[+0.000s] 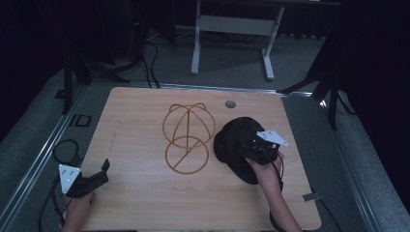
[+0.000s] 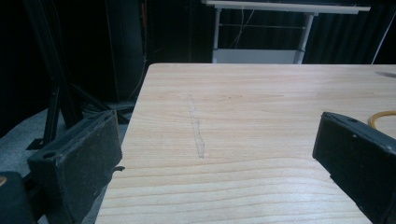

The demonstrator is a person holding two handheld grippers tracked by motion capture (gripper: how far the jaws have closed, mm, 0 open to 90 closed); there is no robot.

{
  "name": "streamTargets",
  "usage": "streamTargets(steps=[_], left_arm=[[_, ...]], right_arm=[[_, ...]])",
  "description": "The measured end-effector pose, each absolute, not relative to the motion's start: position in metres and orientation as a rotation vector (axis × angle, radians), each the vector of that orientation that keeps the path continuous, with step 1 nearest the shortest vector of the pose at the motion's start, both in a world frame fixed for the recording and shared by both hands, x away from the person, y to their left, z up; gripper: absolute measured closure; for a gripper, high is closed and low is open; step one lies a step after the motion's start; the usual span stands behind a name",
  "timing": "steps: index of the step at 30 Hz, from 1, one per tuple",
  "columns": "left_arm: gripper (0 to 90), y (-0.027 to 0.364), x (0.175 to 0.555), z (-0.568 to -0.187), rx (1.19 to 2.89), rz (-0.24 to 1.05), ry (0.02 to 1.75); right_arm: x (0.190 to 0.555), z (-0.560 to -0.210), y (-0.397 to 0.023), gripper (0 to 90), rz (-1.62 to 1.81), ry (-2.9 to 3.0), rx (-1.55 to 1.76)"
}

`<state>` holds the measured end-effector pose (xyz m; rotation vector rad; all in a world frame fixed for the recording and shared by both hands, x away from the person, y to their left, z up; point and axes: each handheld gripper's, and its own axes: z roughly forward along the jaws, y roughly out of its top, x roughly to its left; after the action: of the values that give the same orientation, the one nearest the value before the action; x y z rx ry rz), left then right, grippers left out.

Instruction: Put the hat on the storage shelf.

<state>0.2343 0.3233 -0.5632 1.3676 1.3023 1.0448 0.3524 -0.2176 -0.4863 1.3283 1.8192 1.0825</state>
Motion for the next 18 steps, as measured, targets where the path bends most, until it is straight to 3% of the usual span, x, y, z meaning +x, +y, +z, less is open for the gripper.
streamTargets(steps=[8,12,16,17,18], left_arm=[[1.7,0.323,0.2341,-0.5632,1.368,1.042,1.301],[1.7,0.323,0.2339,-0.5631,1.37,1.039,1.3],[1.7,0.3229,0.2338,-0.5631,1.371,1.039,1.299],[1.7,0.3229,0.2338,-0.5631,1.371,1.038,1.299],[1.7,0.323,0.2338,-0.5631,1.371,1.038,1.299]], right_arm=[[0.3568,-0.4837,-0.2149,9.4,1.023,1.883,1.336],[0.3561,-0.4867,-0.2127,14.4,0.984,1.894,1.293],[0.3557,-0.487,-0.2131,29.6,0.944,1.887,1.277],[0.3559,-0.4867,-0.2151,38.6,0.94,1.88,1.276],[0.3563,-0.4866,-0.2169,42.1,0.945,1.874,1.282]])
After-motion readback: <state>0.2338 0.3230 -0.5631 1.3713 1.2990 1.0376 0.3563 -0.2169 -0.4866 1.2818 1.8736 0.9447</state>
